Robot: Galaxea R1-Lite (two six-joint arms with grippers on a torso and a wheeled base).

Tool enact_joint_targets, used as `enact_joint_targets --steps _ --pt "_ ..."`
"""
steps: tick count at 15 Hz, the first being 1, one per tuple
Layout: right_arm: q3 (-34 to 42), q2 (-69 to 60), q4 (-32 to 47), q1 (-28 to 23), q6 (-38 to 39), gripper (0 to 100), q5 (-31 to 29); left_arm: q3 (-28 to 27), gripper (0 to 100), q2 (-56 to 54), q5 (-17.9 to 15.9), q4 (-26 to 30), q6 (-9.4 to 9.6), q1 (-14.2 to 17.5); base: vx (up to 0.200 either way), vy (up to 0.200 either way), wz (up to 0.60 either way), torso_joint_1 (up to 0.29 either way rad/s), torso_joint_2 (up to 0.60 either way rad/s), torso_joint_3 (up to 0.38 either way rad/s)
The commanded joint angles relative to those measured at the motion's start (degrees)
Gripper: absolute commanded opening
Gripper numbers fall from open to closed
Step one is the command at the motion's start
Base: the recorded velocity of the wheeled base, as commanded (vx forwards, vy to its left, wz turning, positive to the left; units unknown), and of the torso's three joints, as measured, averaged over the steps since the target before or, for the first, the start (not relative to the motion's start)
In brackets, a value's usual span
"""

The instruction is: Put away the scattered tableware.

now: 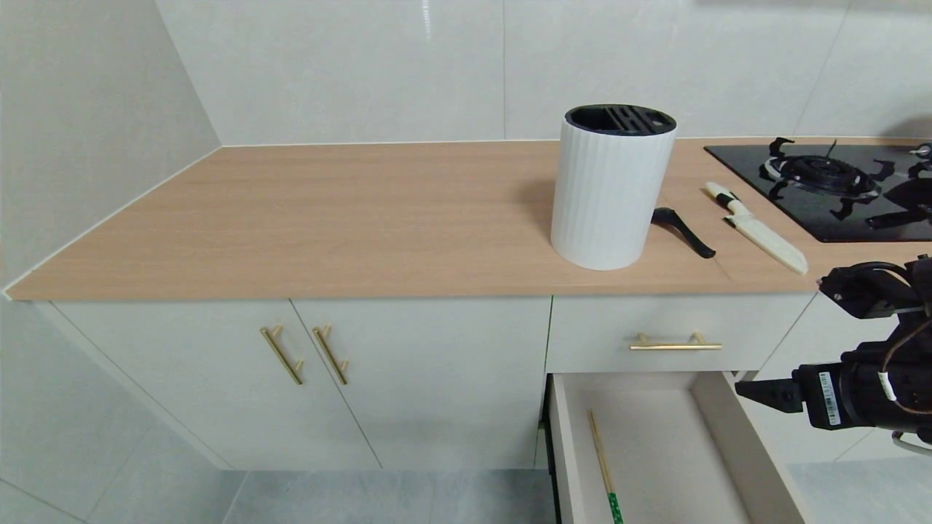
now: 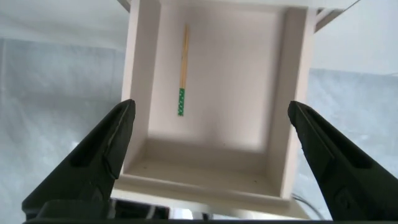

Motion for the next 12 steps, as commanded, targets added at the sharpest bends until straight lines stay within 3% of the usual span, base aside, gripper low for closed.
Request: enact_joint_targets --steps 1,5,6,9,12 --pt "-0.5 0.2 -0.2 -0.3 -1.2 100 0.0 0.0 100 0.1 0.0 0.0 -0.01 0.0 0.0 0.0 0.0 0.11 -0.25 -0.124" --pt "-8.5 6.5 -9.5 -7.9 -6.6 100 3.4 0.0 100 0.1 0.0 0.0 -0.01 0.0 0.0 0.0 0.0 0.028 -0.05 -0.028" --pt "-14.7 11.2 -10.7 -11.3 -10.5 100 6.0 0.0 100 0.1 0.0 0.0 -0.01 0.0 0.0 0.0 0.0 0.0 0.0 0.0" --pt "-24.1 18.6 -10.7 -12.4 -12.9 100 11.3 0.0 100 0.1 0.0 0.0 -0.01 0.0 0.0 0.0 0.0 0.0 0.0 0.0" --pt "-29.9 26.9 -14.7 -12.3 -16.8 100 12.2 0.0 100 0.1 0.0 0.0 -0.01 0.0 0.0 0.0 0.0 0.0 0.0 0.0"
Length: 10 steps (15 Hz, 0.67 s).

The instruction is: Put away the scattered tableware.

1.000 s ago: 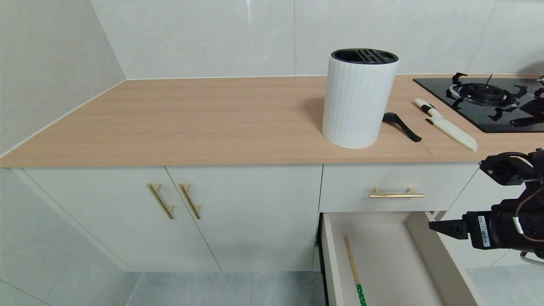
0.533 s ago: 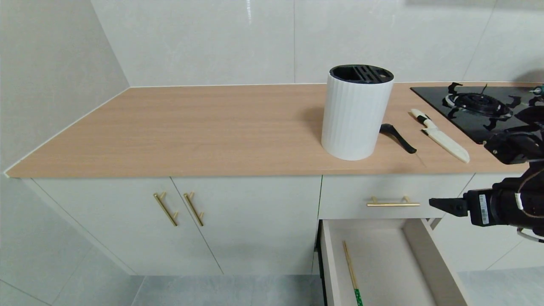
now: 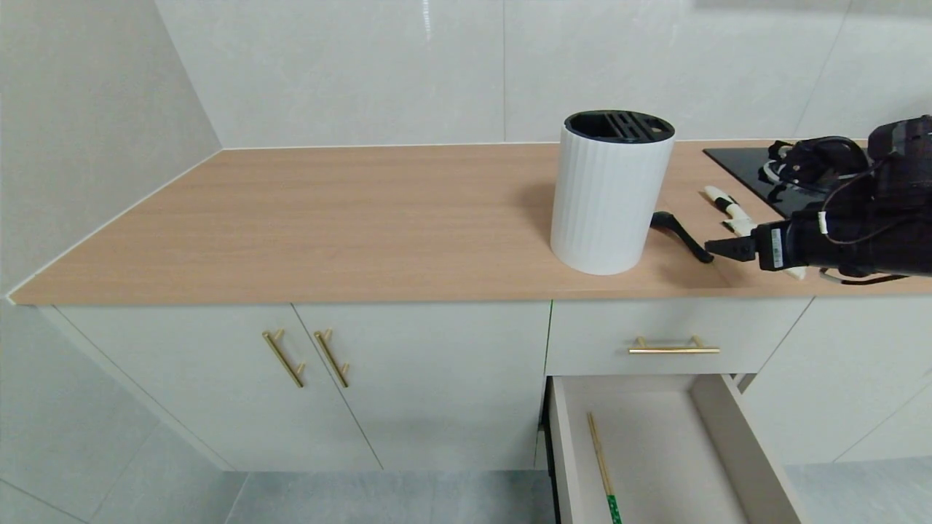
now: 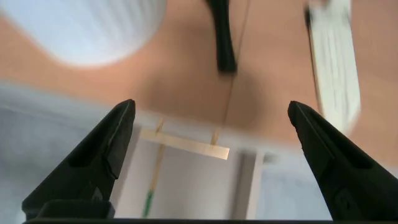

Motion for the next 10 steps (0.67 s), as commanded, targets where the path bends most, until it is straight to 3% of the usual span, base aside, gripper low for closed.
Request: enact_joint_targets --steps 1,3,10 --pt "-3.9 8.4 -3.4 -0.2 -1.1 100 1.6 0.0 100 0.0 0.0 0.0 0.02 0.0 0.0 0.0 0.0 0.0 0.0 0.0" --pt "-8.0 12.7 -6.6 -0.2 -3.3 100 3.8 0.0 100 0.0 0.0 0.0 0.02 0.0 0.0 0.0 0.0 0.0 0.0 0.0" --pt "-9.1 17.2 -10.3 -0.8 -1.9 100 4.5 0.0 100 0.0 0.0 0.0 0.02 0.0 0.0 0.0 0.0 0.0 0.0 0.0"
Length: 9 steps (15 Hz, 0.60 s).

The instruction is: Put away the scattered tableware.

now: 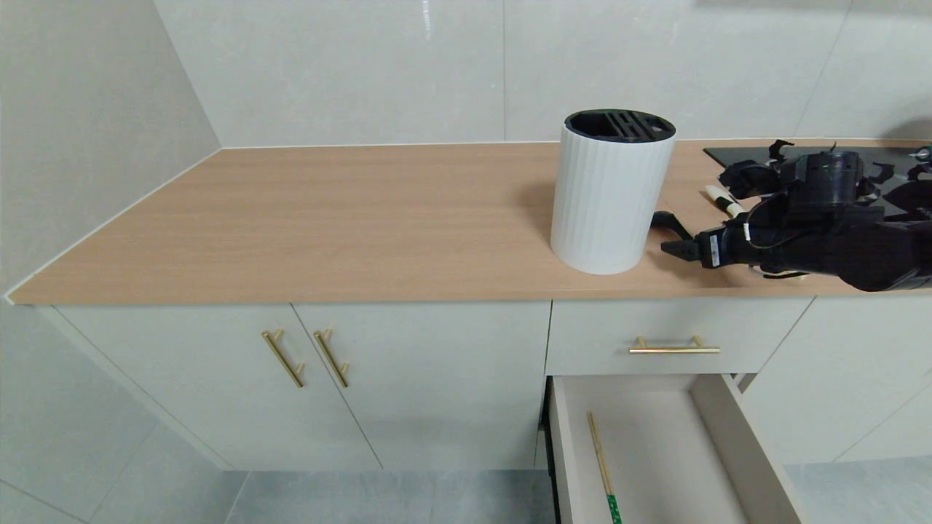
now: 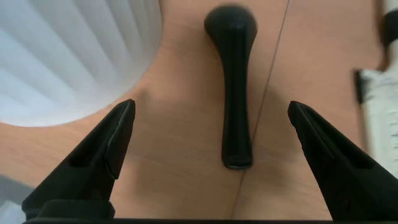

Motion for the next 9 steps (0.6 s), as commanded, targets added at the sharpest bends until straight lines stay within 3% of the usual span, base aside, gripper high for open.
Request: enact_joint_targets --steps 1,9 --pt "-0.8 1.4 -0.1 -0.4 0.9 100 0.1 0.0 100 0.0 0.0 0.0 -0.01 0.0 0.0 0.0 0.0 0.0 0.0 0.0" --pt "-5.4 6.2 -0.1 -1.7 4.1 100 0.0 0.0 100 0.0 0.0 0.0 -0.01 0.0 0.0 0.0 0.0 0.0 0.0 0.0"
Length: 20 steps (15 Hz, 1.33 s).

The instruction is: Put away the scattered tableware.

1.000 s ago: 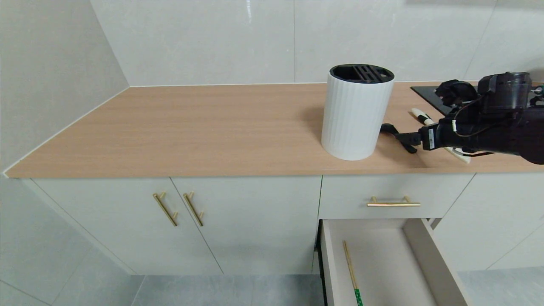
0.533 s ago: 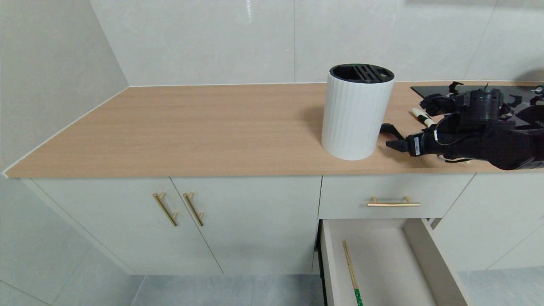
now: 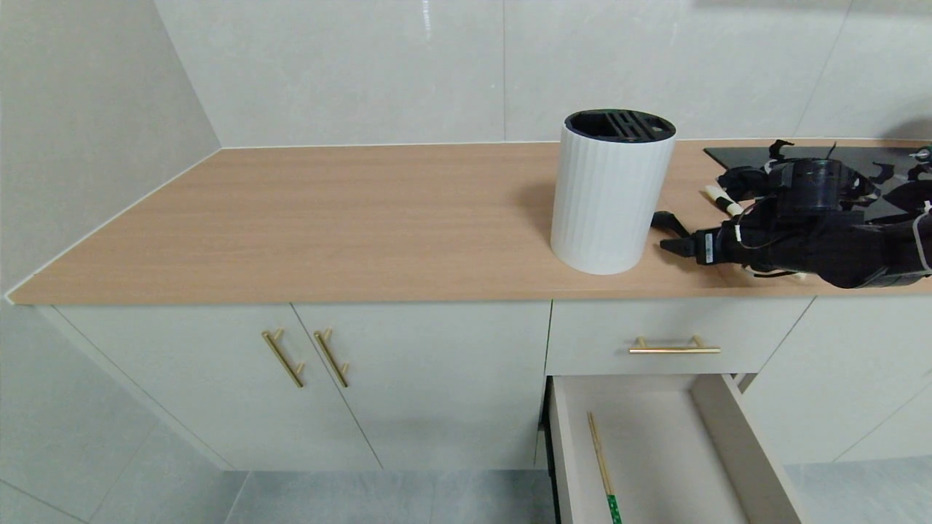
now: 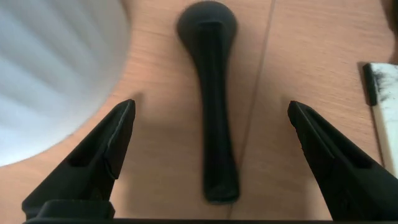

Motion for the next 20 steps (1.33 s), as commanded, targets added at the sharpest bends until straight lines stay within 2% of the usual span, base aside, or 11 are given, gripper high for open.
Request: enact_joint_targets --steps 1,4,5,12,14,16,20 --pt "-0.4 0.9 0.0 -0.2 0.0 100 0.1 0.0 100 0.0 0.0 0.0 -0.01 0.0 0.0 0.0 0.0 0.0 0.0 0.0" --pt "-0.5 1.4 0.0 -0.2 0.0 100 0.0 0.0 100 0.0 0.0 0.0 -0.01 0.0 0.0 0.0 0.0 0.0 0.0 0.0" --pt "-0.5 1.7 0.0 -0.2 -0.1 0 0.0 0.0 100 0.0 0.0 0.0 -0.01 0.0 0.0 0.0 0.0 0.0 0.0 0.0" --pt "-0.5 2.0 0.0 0.2 0.0 0 -0.3 0.0 100 0.0 0.0 0.0 -0.01 0.0 0.0 0.0 0.0 0.0 0.0 0.0" --pt "0.0 0.5 0.1 0.2 2.7 0 -1.0 0.0 100 0.0 0.0 0.0 -0.01 0.0 0.0 0.0 0.0 0.0 0.0 0.0" --pt "6.4 -6.5 0.8 1.7 9.3 0 -3.6 0.0 100 0.0 0.0 0.0 -0.01 0.0 0.0 0.0 0.0 0.0 0.0 0.0" --pt "21.4 -20.9 0.7 2.3 9.9 0 -4.9 0.0 100 0.0 0.0 0.0 -0.01 0.0 0.0 0.0 0.0 0.0 0.0 0.0"
